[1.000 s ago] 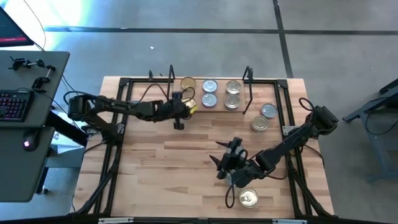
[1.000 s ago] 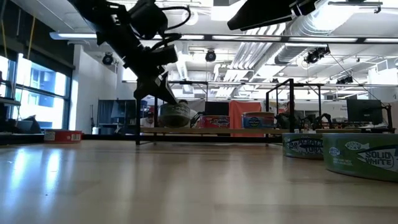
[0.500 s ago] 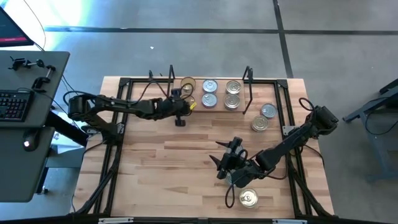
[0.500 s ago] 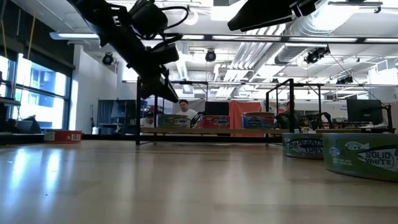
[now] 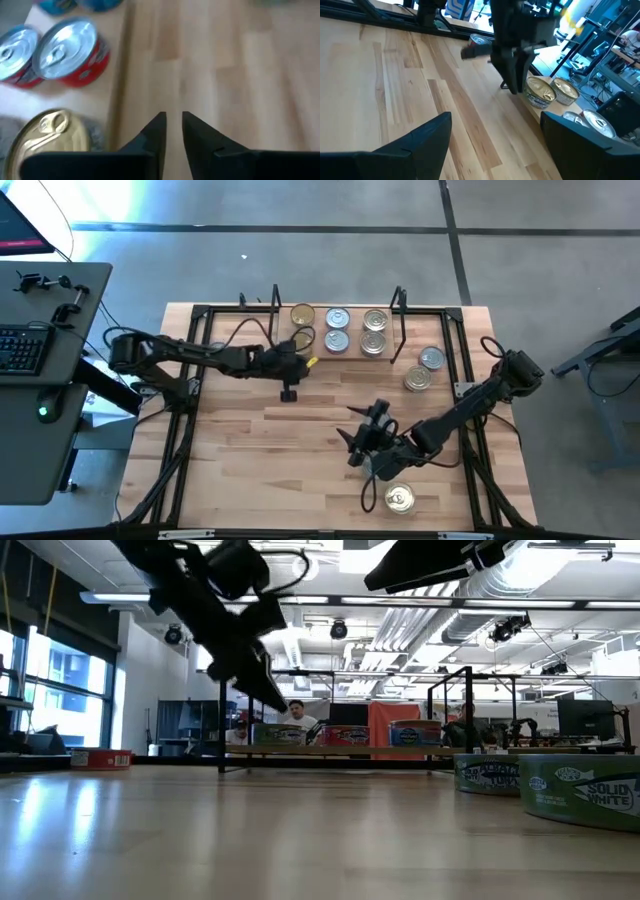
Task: Stack canned seafood by type on shelf
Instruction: Put the green tuna can and align with the other green tuna can on the shelf, then stack the green tuna can on top of the green tuna can on the shelf
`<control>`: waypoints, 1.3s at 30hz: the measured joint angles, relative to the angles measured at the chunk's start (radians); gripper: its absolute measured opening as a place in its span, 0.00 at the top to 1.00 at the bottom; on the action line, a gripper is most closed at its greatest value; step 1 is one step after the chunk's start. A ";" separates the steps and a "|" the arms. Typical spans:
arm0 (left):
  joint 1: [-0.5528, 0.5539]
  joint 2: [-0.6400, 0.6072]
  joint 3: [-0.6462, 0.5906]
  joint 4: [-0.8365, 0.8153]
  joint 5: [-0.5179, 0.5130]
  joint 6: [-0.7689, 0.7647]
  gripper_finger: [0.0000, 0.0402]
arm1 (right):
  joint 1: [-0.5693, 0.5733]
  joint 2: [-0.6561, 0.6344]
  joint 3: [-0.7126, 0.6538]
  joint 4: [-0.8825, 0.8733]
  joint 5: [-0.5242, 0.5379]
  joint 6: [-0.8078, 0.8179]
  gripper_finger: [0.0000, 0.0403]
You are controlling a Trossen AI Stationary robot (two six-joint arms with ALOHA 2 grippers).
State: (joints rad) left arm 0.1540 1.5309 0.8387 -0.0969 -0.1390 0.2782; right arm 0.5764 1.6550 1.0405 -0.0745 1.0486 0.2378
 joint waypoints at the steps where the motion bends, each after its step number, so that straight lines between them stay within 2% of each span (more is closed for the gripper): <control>1: 0.000 0.016 0.000 0.007 -0.045 0.020 0.90 | -0.002 0.000 0.000 0.000 -0.003 0.001 0.27; 5: 0.007 0.089 0.000 0.049 -0.213 0.109 0.97 | -0.014 0.000 0.000 -0.005 -0.005 0.000 0.27; 13: 0.029 0.165 -0.001 0.136 -0.347 0.184 0.99 | -0.027 0.000 0.000 -0.015 -0.009 -0.002 0.27; 20: 0.017 0.116 -0.001 0.147 -0.373 0.202 1.00 | -0.027 0.000 0.000 -0.020 -0.011 0.009 0.27; 25: -0.048 0.049 -0.001 0.135 -0.375 0.157 1.00 | -0.027 0.000 0.000 -0.046 -0.005 0.034 0.27; 27: -0.092 0.009 -0.001 0.090 -0.394 0.126 1.00 | -0.026 -0.004 0.000 -0.111 0.043 0.104 0.27; 31: -0.225 -0.081 -0.001 -0.067 -0.548 -0.036 1.00 | -0.025 -0.068 0.000 -0.409 0.056 0.405 0.27; 35: -0.366 -0.153 -0.001 -0.231 -0.661 -0.162 1.00 | -0.025 -0.157 0.000 -0.705 -0.059 0.695 0.27; 39: -0.459 -0.194 -0.001 -0.342 -0.699 -0.253 1.00 | -0.041 -0.216 0.000 -0.890 -0.196 0.846 0.27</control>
State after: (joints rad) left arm -0.3046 1.3368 0.8375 -0.4387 -0.8381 0.0249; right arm 0.5357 1.4388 1.0405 -0.9650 0.8527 1.0837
